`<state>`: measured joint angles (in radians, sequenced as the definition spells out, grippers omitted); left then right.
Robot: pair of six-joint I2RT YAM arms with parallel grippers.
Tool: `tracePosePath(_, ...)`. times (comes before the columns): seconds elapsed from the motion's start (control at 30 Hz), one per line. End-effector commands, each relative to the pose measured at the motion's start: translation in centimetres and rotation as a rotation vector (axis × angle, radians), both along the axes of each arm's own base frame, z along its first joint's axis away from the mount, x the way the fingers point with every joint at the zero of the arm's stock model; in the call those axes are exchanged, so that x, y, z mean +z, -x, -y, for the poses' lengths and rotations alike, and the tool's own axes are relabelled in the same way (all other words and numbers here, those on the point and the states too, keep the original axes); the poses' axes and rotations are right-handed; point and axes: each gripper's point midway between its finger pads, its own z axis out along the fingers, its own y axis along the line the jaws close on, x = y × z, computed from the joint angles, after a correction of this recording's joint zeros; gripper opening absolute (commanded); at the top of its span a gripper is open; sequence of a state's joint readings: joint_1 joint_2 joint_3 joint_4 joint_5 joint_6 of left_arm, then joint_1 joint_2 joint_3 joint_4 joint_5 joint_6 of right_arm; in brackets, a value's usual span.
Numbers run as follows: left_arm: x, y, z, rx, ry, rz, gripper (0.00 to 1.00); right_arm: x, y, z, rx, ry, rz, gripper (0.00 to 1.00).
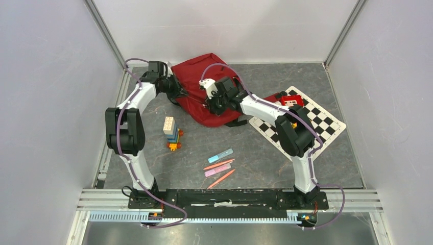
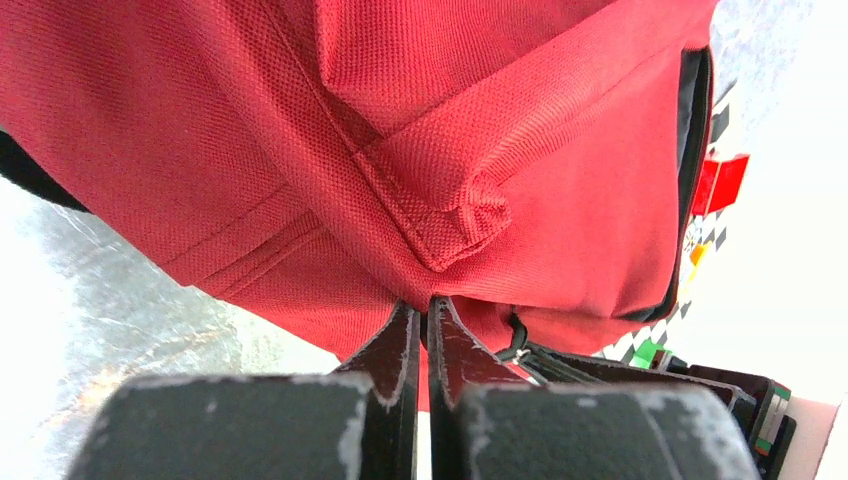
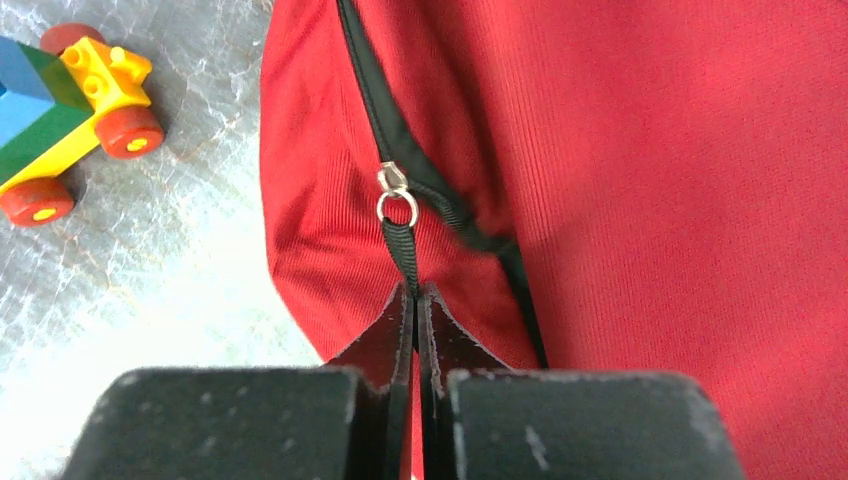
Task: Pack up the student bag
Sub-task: Zip the student bag at the center of the board.
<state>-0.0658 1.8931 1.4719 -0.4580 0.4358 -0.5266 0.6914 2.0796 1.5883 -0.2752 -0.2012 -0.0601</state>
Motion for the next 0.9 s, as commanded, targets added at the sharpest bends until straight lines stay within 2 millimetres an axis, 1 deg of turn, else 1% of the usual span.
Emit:
tracePosePath(0.0, 6.2, -7.8, -7.7, 0.156, -0.135, 0.334, 0.02, -1.6, 3.3, 4.4, -0.013, 0.099, -0.216, 0.0)
tracePosePath(0.07, 6.5, -8.5, -8.0, 0.163, -0.141, 0.352, 0.02, -1.2, 3.7, 4.1, 0.026, 0.096, -0.233, 0.0)
tracePosePath(0.13, 7.0, -9.1, -8.0, 0.157, -0.132, 0.371, 0.02, -1.2, 4.0, 3.7, 0.061, 0.083, -0.242, 0.0)
tracePosePath(0.27, 7.4, -9.5, -7.2, 0.138, -0.093, 0.372, 0.04, -0.6, 3.6, 2.2, 0.077, 0.046, -0.239, 0.0)
tracePosePath(0.3, 7.3, -9.3, -7.2, 0.137, -0.089, 0.364, 0.08, -0.3, 3.3, 1.6, 0.077, 0.034, -0.231, 0.0)
tracePosePath(0.33, 7.2, -9.0, -7.2, 0.141, -0.091, 0.354, 0.17, -0.1, 3.1, 1.2, 0.077, 0.028, -0.222, 0.0)
tracePosePath(0.37, 7.0, -8.6, -7.3, 0.148, -0.098, 0.335, 0.3, 0.2, 2.7, 0.7, 0.074, 0.023, -0.211, 0.0)
tracePosePath(0.4, 6.7, -8.0, -7.5, 0.155, -0.104, 0.315, 0.38, 0.5, 2.4, 0.2, 0.072, 0.014, -0.202, 0.0)
tracePosePath(0.43, 6.7, -7.4, -7.5, 0.156, -0.106, 0.303, 0.45, 0.7, 2.2, -0.2, 0.067, 0.002, -0.199, 0.0)
tracePosePath(0.47, 6.5, -6.7, -7.4, 0.159, -0.104, 0.287, 0.54, 1.0, 1.9, -0.7, 0.061, -0.012, -0.195, 0.0)
tracePosePath(0.5, 6.2, -6.0, -7.3, 0.164, -0.097, 0.268, 0.59, 1.2, 1.8, -1.0, 0.056, -0.026, -0.193, 0.0)
tracePosePath(0.53, 6.1, -5.3, -7.2, 0.168, -0.086, 0.257, 0.63, 1.5, 1.7, -1.4, 0.053, -0.041, -0.187, 0.0)
tracePosePath(0.57, 5.7, -4.5, -7.0, 0.175, -0.074, 0.234, 0.66, 1.6, 1.7, -1.7, 0.057, -0.05, -0.177, 0.0)
tracePosePath(0.67, 5.0, -2.3, -6.2, 0.192, -0.028, 0.183, 0.7, 2.1, 1.7, -2.4, 0.043, -0.082, -0.176, 0.0)
tracePosePath(0.77, 4.5, -0.7, -5.0, 0.189, 0.016, 0.143, 0.76, 2.3, 1.8, -3.0, 0.046, -0.093, -0.168, 0.0)
tracePosePath(0.87, 3.8, 0.4, -3.5, 0.182, 0.077, 0.101, 0.78, 2.4, 1.7, -3.1, 0.046, -0.094, -0.164, 0.0)
